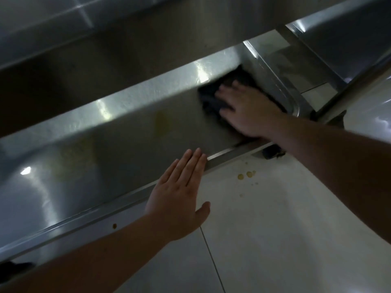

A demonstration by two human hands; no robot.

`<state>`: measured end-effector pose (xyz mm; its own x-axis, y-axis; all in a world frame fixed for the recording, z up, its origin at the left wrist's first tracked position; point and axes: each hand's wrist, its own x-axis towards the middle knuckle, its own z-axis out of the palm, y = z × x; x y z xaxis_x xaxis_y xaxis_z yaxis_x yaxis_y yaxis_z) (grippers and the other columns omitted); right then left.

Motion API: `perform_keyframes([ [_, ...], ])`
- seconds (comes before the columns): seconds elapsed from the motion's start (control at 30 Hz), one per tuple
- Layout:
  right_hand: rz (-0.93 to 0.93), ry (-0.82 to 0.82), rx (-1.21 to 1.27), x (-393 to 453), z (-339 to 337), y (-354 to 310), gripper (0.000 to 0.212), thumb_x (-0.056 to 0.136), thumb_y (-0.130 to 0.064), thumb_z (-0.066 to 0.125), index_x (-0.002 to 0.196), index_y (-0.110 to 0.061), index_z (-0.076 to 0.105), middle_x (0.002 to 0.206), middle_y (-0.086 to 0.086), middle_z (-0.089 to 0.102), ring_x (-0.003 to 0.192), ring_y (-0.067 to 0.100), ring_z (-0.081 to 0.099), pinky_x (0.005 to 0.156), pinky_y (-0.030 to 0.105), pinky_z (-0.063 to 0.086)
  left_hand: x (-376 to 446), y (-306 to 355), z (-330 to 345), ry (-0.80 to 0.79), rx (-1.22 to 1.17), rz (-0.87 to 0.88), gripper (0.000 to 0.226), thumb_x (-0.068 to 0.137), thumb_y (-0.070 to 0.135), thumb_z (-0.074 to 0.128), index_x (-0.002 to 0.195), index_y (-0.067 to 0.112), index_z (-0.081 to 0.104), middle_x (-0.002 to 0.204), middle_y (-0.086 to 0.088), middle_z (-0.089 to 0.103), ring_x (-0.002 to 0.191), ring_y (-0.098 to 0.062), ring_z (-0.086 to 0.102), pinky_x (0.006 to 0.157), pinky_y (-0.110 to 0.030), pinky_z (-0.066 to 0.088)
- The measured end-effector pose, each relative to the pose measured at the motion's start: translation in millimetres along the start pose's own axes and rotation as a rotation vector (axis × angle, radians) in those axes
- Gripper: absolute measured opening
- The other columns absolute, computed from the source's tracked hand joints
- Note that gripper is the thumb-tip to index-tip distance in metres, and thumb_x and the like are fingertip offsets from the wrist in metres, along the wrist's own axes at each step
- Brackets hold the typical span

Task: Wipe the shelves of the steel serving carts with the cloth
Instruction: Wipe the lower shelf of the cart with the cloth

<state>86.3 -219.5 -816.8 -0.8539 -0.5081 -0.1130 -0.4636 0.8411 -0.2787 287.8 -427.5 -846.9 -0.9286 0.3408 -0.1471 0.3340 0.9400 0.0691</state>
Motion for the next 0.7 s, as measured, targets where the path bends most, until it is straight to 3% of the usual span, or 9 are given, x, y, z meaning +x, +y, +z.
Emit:
perform_keyframes([
  [0.07,-0.23,-0.045,-0.023,-34,11,-10,0.059,0.105,-0.046,0.044,0.159,-0.024,0.039,0.167,-0.006,0.031,0.157,0.02,0.02,0.127,0.038,0.016,0,1,1,-0.006,0.006,-0.002,0.101,0.096,0.066,0.04,0.168,0.012,-0.006,0.177,-0.004,-0.012,0.161,-0.017,-0.017,0.129,-0.039,-0.002],
  [0.13,-0.293,-0.059,-0.045,-39,11,1,0.06,0.103,-0.051,0.04,0.158,-0.027,0.041,0.166,-0.009,0.032,0.156,0.017,0.022,0.126,0.037,0.018,0,1,0,-0.009,0.0,0.0,0.102,0.096,0.065,0.042,0.168,0.011,-0.004,0.177,-0.005,-0.01,0.162,-0.017,-0.015,0.129,-0.039,-0.001],
  [0.27,0.094,0.101,-0.052,14,-9,52,0.057,0.105,-0.044,0.044,0.155,-0.018,0.043,0.165,0.006,0.035,0.153,0.032,0.027,0.123,0.046,0.021,0,2,-2,-0.005,-0.019,-0.009,0.103,0.092,0.063,0.048,0.169,0.012,0.003,0.177,-0.004,-0.004,0.162,-0.017,-0.01,0.129,-0.04,0.003],
  [0.37,0.261,0.063,-0.092,64,-23,69,0.071,0.1,-0.054,0.021,0.158,-0.016,0.035,0.167,0.006,0.028,0.154,0.036,0.02,0.124,0.053,0.018,1,2,-1,0.001,-0.026,-0.001,0.103,0.092,0.064,0.047,0.169,0.013,0.002,0.177,-0.003,-0.005,0.162,-0.017,-0.011,0.13,-0.039,0.003],
  [0.47,0.36,0.021,-0.015,97,-21,37,0.068,0.101,-0.05,0.024,0.16,-0.018,0.028,0.17,0.006,0.021,0.156,0.037,0.014,0.125,0.054,0.015,1,0,-2,-0.007,-0.036,0.004,0.103,0.092,0.062,0.048,0.169,0.013,0.001,0.177,-0.004,-0.005,0.162,-0.018,-0.011,0.132,-0.042,0.008],
  [0.53,0.291,0.023,0.036,105,-14,-6,0.064,0.102,-0.046,0.031,0.159,-0.017,0.032,0.169,0.008,0.024,0.155,0.034,0.018,0.126,0.049,0.016,1,0,-1,0.0,-0.042,0.01,0.103,0.092,0.061,0.048,0.169,0.013,0.0,0.177,-0.004,-0.005,0.162,-0.018,-0.011,0.131,-0.042,0.01],
  [0.7,-0.177,-0.093,0.101,55,22,-94,0.06,0.102,-0.052,0.04,0.159,-0.03,0.037,0.169,-0.009,0.025,0.157,0.019,0.016,0.127,0.04,0.014,2,2,0,-0.021,-0.025,0.0,0.103,0.095,0.065,0.039,0.165,0.016,-0.018,0.175,-0.002,-0.02,0.159,-0.014,-0.025,0.129,-0.038,-0.005],
])
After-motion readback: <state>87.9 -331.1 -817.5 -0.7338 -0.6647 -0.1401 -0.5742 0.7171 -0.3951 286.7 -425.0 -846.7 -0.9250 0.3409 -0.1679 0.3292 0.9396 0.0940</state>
